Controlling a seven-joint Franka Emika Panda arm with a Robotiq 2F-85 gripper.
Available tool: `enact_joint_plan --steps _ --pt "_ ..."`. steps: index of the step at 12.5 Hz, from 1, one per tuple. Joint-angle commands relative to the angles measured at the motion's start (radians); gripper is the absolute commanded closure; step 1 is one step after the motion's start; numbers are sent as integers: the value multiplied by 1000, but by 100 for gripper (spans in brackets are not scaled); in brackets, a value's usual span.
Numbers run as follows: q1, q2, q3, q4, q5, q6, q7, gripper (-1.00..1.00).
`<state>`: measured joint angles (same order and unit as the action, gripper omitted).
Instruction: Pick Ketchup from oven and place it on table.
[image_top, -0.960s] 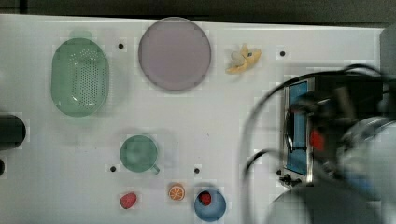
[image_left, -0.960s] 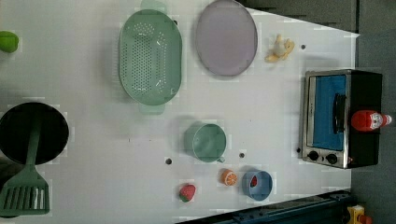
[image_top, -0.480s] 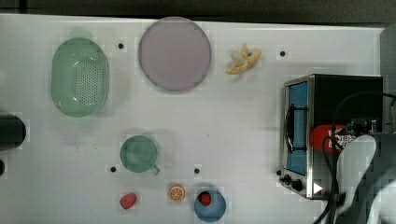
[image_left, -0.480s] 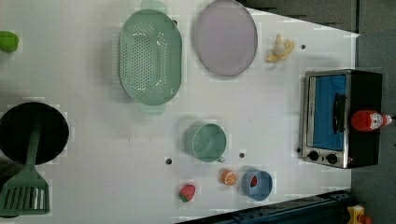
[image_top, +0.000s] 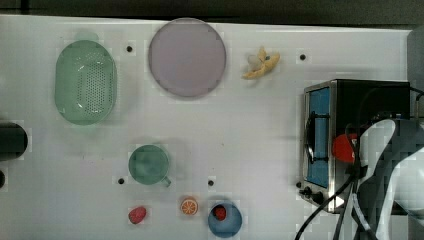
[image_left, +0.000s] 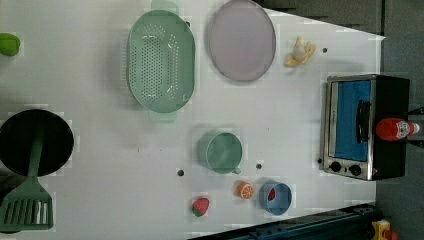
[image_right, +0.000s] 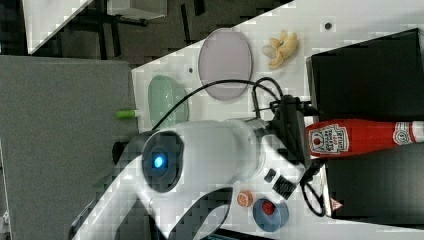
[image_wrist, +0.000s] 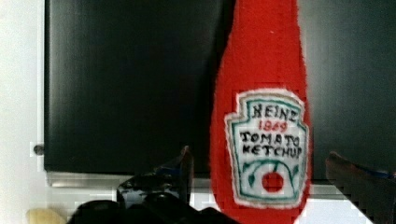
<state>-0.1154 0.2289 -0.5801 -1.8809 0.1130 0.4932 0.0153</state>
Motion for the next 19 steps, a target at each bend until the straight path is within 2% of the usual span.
enact_joint_plan --steps 1,7,9,10,14,16,19 --pt "-21 29 7 -5 30 25 29 -100" --pt "-22 36 10 -86 64 145 28 -100" --pt "-22 36 8 -95 63 145 28 -44" --pt "-22 32 9 -92 63 145 29 -29" --pt "-13 -10 13 -50 51 131 28 -29" --pt "14 -56 27 26 2 83 28 -29" --pt "59 -118 69 172 -98 -92 29 -29"
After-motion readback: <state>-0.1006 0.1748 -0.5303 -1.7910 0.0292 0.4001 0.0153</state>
